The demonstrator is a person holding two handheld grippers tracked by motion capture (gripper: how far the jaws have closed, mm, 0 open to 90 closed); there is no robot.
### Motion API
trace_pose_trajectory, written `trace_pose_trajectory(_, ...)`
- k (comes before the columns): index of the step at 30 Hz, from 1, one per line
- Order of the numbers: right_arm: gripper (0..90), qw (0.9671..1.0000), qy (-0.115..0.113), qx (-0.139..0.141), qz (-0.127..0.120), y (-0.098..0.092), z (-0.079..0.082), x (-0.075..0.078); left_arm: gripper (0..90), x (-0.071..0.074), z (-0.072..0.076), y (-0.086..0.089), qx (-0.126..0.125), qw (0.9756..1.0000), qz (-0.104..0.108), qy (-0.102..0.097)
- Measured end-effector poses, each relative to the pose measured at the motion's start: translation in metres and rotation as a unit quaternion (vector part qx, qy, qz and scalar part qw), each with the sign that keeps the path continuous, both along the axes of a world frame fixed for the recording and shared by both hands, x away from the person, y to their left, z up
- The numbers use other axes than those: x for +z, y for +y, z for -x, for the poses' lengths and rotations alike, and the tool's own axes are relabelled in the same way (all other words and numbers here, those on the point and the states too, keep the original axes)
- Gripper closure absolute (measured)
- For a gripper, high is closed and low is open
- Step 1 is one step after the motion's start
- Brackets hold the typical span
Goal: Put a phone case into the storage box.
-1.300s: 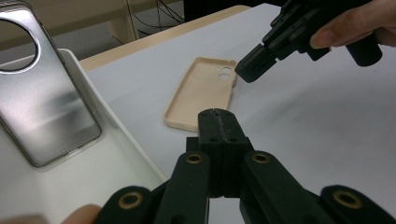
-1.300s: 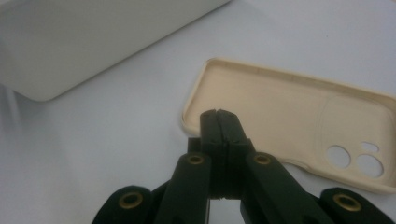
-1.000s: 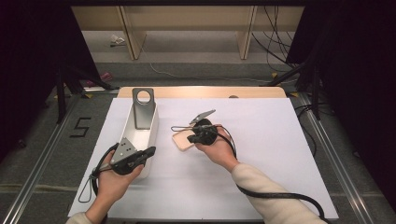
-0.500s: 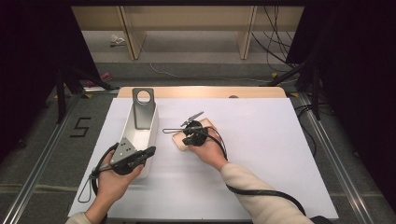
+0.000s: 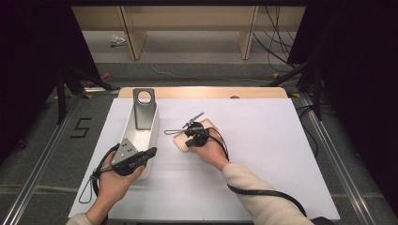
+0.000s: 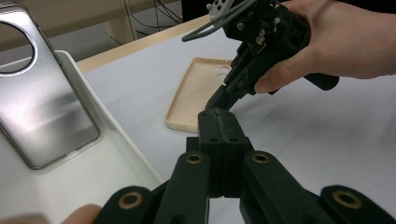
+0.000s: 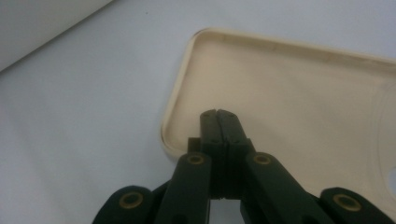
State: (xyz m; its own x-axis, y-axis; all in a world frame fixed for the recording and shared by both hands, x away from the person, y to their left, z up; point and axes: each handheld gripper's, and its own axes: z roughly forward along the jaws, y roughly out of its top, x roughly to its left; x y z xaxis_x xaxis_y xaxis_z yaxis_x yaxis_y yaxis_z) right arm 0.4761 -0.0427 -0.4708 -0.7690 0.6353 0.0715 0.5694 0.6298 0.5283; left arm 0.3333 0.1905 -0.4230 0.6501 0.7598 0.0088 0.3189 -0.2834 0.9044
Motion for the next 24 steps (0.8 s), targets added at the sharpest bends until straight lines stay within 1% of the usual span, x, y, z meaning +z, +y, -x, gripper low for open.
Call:
trace_pose_trajectory(5, 90.0, 0.9999, 0.006, 0.008, 0.009, -0.003, 0.000, 0.000, 89.8, 0.000, 0.000, 0.000, 0.000, 1.0000, 0.000, 0.000)
trace_pose_trajectory(6, 90.0, 0.9998, 0.010, 0.012, 0.012, -0.006, 0.001, 0.000, 89.8, 0.000, 0.000, 0.000, -0.001, 1.0000, -0.001, 0.000)
trace_pose_trajectory(10, 90.0, 0.9995, 0.013, 0.018, 0.021, -0.012, 0.004, 0.002, 89.8, 0.000, 0.000, 0.000, -0.002, 1.0000, -0.002, 0.001)
trace_pose_trajectory(12, 90.0, 0.9989, 0.017, 0.031, 0.032, -0.021, 0.006, 0.003, 89.8, 0.000, 0.000, -0.001, -0.002, 1.0000, -0.002, 0.001)
trace_pose_trajectory(14, 90.0, 0.9987, 0.016, 0.034, 0.035, -0.023, 0.007, 0.004, 89.8, 0.000, 0.000, -0.001, -0.003, 1.0000, -0.002, 0.001)
trace_pose_trajectory(15, 90.0, 0.9983, 0.018, 0.039, 0.040, -0.029, 0.010, 0.005, 89.8, -0.001, 0.000, -0.001, -0.002, 1.0000, -0.003, 0.001)
trace_pose_trajectory(17, 90.0, 0.9981, 0.017, 0.040, 0.042, -0.032, 0.011, 0.005, 89.8, -0.001, 0.000, -0.001, -0.002, 1.0000, -0.002, 0.002)
trace_pose_trajectory(18, 90.0, 0.9979, 0.019, 0.043, 0.045, -0.038, 0.013, 0.005, 89.8, -0.001, 0.000, -0.002, -0.003, 1.0000, -0.003, 0.002)
trace_pose_trajectory(20, 90.0, 0.9978, 0.019, 0.044, 0.046, -0.041, 0.014, 0.006, 89.8, -0.001, 0.000, -0.002, -0.004, 1.0000, -0.004, 0.002)
trace_pose_trajectory(22, 90.0, 0.9975, 0.019, 0.047, 0.049, -0.050, 0.017, 0.006, 89.8, -0.001, 0.001, -0.003, -0.005, 1.0000, -0.006, 0.001)
trace_pose_trajectory(23, 90.0, 0.9975, 0.019, 0.047, 0.049, -0.050, 0.017, 0.006, 89.8, -0.001, 0.001, -0.003, -0.005, 1.0000, -0.006, 0.001)
trace_pose_trajectory(24, 90.0, 0.9970, 0.018, 0.051, 0.054, -0.056, 0.019, 0.007, 89.8, -0.001, 0.001, -0.004, -0.006, 1.0000, -0.006, 0.001)
